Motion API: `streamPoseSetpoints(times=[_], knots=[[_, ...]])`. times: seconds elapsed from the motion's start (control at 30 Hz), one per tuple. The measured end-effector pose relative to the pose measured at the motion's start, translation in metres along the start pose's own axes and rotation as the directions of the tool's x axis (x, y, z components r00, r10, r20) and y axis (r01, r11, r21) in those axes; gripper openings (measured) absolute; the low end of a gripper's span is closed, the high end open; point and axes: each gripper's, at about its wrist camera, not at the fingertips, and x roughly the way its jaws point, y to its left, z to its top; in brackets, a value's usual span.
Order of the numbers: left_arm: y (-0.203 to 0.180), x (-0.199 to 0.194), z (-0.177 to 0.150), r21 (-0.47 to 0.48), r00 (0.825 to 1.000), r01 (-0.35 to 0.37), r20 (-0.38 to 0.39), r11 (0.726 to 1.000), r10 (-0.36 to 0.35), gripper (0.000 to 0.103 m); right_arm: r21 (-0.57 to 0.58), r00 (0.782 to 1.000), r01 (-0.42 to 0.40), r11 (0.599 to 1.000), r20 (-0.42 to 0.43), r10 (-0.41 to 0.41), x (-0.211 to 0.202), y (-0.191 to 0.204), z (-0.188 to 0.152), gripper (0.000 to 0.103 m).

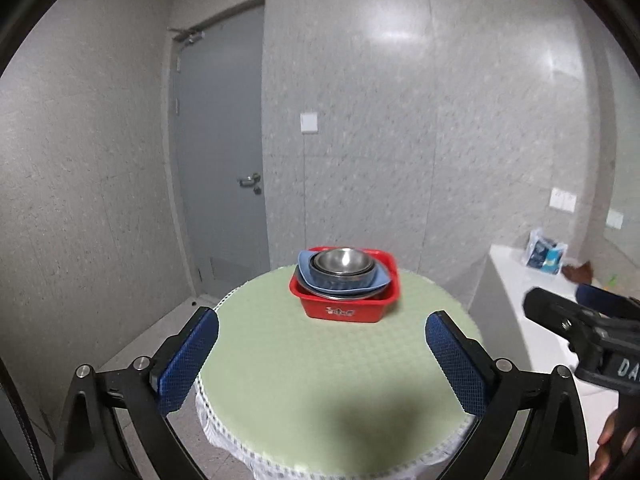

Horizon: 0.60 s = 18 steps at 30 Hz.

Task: Organize plates and bowls

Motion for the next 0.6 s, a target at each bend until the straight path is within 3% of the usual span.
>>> streamPoseSetpoints(times=[0.17,0.27,0.6], knots=[[-0.003,-0.090,-0.037,-0.010,0.999,0.010,0.034,1.000,-0.010,0.102,-0.023,0.995,0.051,0.998,0.083,-0.049,-0.084,0.000,-0.033,0.103],[-0.007,-0.166,-0.075,-0.002,0.999,0.022,0.030,1.000,-0.022,0.102,-0.027,0.992,0.063,0.998,0.109,-0.060,-0.130,-0.003,-0.060,0.103],[-0.033,-0.398,-0.165,-0.003,0.998,0.008,0.061,1.000,-0.008,0.102,-0.043,0.991,0.072,0.996,0.117,-0.066,-0.271,-0.010,-0.151,0.103]])
